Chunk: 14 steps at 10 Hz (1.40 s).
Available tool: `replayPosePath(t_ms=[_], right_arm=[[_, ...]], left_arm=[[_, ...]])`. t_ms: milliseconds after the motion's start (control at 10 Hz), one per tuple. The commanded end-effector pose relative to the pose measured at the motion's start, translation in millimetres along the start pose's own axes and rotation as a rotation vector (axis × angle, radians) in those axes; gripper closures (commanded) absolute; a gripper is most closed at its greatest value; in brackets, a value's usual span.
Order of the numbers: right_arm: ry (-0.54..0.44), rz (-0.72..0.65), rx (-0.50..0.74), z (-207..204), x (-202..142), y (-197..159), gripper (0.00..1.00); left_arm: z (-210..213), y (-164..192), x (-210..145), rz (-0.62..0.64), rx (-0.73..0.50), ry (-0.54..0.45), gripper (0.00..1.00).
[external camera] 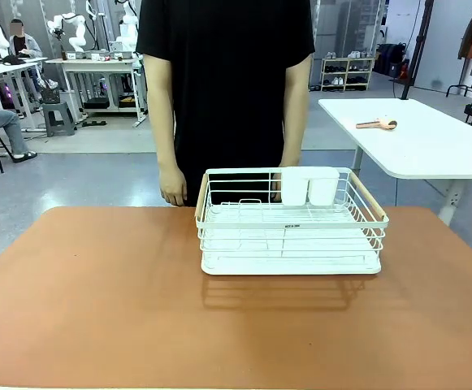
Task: Clean the table.
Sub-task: Pick up the Lint Roller when the human hands it over.
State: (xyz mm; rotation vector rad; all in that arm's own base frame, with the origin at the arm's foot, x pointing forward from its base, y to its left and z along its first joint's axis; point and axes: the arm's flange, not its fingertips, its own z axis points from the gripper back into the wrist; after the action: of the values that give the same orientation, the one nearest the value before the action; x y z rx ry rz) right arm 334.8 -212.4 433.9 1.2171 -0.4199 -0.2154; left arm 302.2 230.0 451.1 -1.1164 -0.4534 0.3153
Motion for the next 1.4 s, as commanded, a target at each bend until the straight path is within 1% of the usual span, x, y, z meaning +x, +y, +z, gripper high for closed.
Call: replayPosePath(t_ms=[0, 1300], right_arm=[[-0.009, 0.019, 0.017, 1.8, -1.1, 7.8, 0.0], [-0.009, 0.019, 0.017, 1.8, -1.1, 7.8, 0.0]], left_arm=[[8.5, -6.6, -3.5, -0.029, -0.017, -0.006, 0.0], [8.5, -6.6, -3.5, -0.029, -0.017, -0.006, 0.0]])
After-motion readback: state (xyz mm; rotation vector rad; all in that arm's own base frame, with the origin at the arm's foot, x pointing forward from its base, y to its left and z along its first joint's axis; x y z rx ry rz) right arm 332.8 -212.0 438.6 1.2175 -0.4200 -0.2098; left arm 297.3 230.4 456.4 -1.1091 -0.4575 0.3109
